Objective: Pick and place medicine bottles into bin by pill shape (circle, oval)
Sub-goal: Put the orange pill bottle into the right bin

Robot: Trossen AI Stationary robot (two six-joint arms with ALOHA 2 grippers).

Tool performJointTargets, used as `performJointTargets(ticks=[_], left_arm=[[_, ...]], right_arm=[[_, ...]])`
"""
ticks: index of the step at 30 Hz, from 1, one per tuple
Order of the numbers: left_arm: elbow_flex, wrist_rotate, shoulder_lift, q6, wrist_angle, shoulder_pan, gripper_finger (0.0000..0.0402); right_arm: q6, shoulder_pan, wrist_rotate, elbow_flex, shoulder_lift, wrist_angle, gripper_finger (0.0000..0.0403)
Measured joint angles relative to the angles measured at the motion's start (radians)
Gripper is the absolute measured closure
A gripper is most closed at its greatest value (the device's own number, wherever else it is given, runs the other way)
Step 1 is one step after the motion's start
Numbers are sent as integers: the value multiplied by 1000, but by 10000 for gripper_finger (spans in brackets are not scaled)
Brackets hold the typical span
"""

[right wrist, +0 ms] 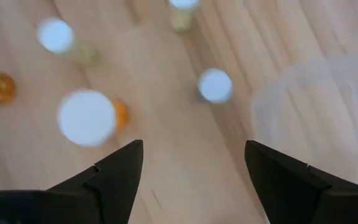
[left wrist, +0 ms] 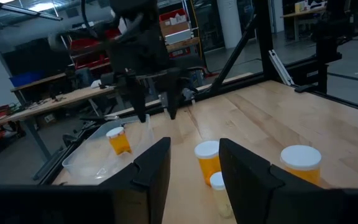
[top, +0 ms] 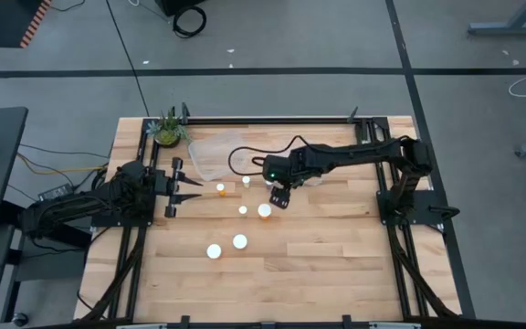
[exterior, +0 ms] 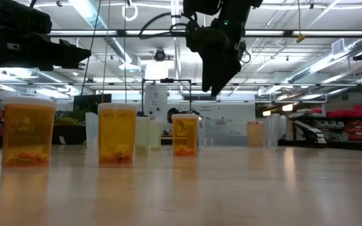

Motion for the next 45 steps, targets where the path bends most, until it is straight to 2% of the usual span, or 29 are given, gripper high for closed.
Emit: performJointTargets(ticks=[9,22,33,45], left_arm=[[0,0,0,0,0,0,259],[0,0,1,0,19,0,261],[0,0,0,0,17,0,257],[0,0,0,1,19,0,257]], right_arm=[[-1,63,-19,50,58,77,113],[-153,86,-45,465,347,-165,113],[-238,124,-56,467,367,-186,112],[-249,134,-52,457,409,-176,71]])
